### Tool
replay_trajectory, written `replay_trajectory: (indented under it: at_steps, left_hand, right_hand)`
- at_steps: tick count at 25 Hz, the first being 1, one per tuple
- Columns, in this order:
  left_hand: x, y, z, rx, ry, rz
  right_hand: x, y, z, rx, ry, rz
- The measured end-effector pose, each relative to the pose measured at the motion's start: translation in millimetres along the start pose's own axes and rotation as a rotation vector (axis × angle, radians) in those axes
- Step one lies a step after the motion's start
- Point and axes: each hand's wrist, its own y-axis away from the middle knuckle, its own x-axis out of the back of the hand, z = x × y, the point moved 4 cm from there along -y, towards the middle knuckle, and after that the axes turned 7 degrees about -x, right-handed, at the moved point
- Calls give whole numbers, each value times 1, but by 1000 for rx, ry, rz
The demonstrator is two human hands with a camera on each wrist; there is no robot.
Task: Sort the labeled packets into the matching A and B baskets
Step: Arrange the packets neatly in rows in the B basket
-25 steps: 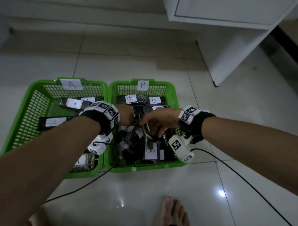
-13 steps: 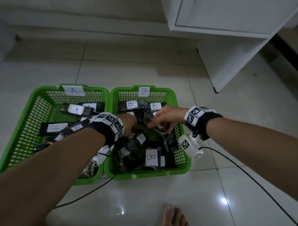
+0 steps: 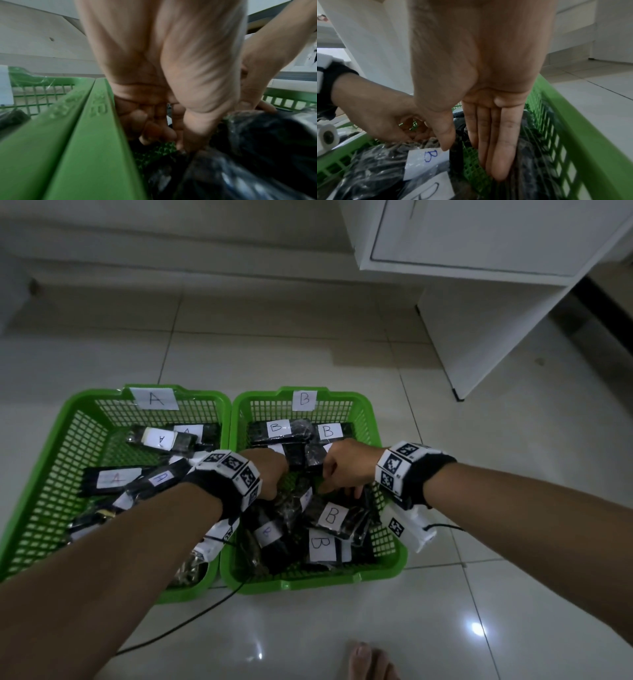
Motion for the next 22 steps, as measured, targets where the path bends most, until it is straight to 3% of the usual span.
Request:
replay_trajectory:
  at_steps: [4, 6, 7, 9, 11, 16, 22]
  left_hand:
    - [21, 7, -11, -64, 158, 12]
    - [43, 10, -25, -13, 241, 147]
    - [54, 11, -31, 19, 252, 242]
    - [70, 15, -43, 54, 294, 426]
    - [77, 15, -48, 62, 392, 555]
    - [76, 1, -42, 85, 601, 680]
    - [72, -7, -36, 79, 784, 749]
  right_hand:
    - [6, 2, 1, -29, -138, -54]
    - [14, 3, 3, -11, -230, 1]
    - [21, 3, 2, 25, -232, 99]
    - [37, 5, -4, 142, -96, 380]
    - [44, 10, -15, 289, 19, 543]
    - [42, 11, -28, 490, 155, 603]
    - [55, 5, -20, 454, 428, 668]
